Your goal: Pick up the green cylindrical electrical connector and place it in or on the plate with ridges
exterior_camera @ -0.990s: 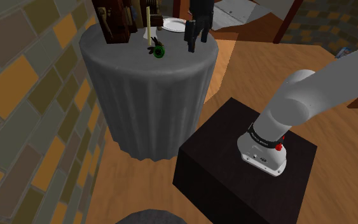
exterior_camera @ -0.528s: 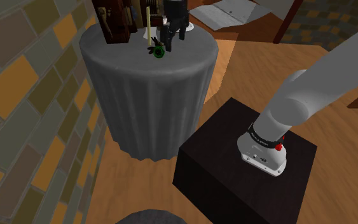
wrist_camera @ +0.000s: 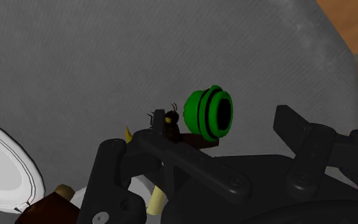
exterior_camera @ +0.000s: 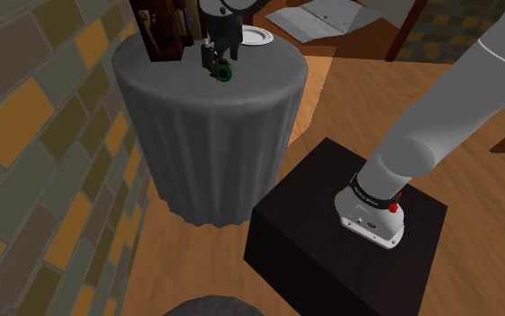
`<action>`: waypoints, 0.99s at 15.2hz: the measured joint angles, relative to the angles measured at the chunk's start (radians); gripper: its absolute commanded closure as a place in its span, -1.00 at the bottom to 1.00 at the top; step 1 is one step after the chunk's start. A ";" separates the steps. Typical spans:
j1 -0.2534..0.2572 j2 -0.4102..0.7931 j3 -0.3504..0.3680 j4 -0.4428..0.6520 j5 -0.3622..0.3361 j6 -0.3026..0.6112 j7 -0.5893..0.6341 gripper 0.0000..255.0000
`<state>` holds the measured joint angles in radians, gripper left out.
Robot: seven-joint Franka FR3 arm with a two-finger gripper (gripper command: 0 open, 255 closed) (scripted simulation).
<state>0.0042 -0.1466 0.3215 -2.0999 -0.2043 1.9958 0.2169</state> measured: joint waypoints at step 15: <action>-0.006 0.019 -0.004 -0.042 -0.014 0.061 0.008 1.00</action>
<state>-0.0018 -0.1277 0.3174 -2.1416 -0.2184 2.0567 0.2248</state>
